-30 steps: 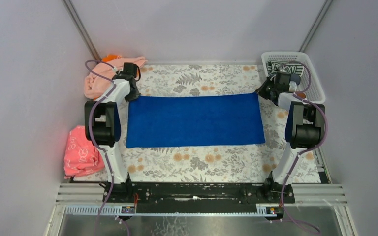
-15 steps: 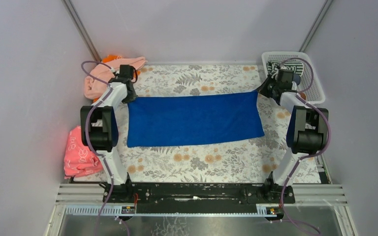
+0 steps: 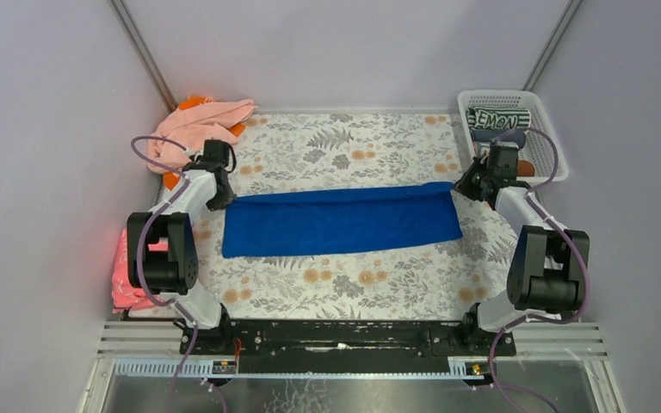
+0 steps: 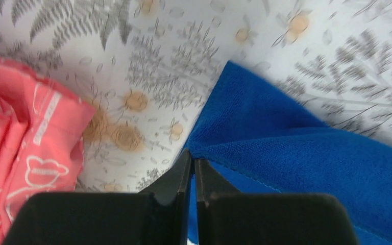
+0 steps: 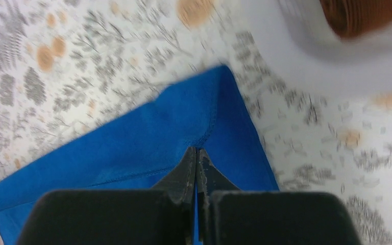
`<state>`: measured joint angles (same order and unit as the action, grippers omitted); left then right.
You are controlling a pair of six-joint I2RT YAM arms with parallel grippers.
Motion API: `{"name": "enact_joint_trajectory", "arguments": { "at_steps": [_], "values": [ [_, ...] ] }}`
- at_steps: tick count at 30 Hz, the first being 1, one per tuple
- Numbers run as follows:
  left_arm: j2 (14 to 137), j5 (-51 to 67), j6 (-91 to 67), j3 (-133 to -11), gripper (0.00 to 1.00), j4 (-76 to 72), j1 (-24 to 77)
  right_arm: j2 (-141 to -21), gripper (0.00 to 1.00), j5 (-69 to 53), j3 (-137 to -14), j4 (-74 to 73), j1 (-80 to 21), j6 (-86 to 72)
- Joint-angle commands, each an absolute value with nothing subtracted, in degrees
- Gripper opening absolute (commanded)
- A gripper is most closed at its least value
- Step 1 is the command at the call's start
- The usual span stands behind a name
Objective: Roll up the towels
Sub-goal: Fold the towel at the center of the board.
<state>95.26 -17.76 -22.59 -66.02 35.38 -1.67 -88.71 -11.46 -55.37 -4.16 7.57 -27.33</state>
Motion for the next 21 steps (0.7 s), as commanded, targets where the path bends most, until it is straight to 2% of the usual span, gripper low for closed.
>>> {"name": "enact_joint_trajectory", "arguments": {
  "at_steps": [1,13,21],
  "values": [
    [91.2,-18.3,-25.5,-61.4,0.00,38.0,-2.4,-84.2,0.00,-8.1,-50.3,-8.5,7.8,-30.5],
    [81.0,-17.4,-29.3,-54.1,0.00,43.4,-3.3,-73.5,0.00,-0.5,-41.8,-13.5,7.9,-30.0],
    [79.8,-17.1,-31.7,-52.2,0.00,45.2,-4.6,-73.1,0.00,2.1,-39.7,-14.4,8.4,-30.0]
  ]
}}
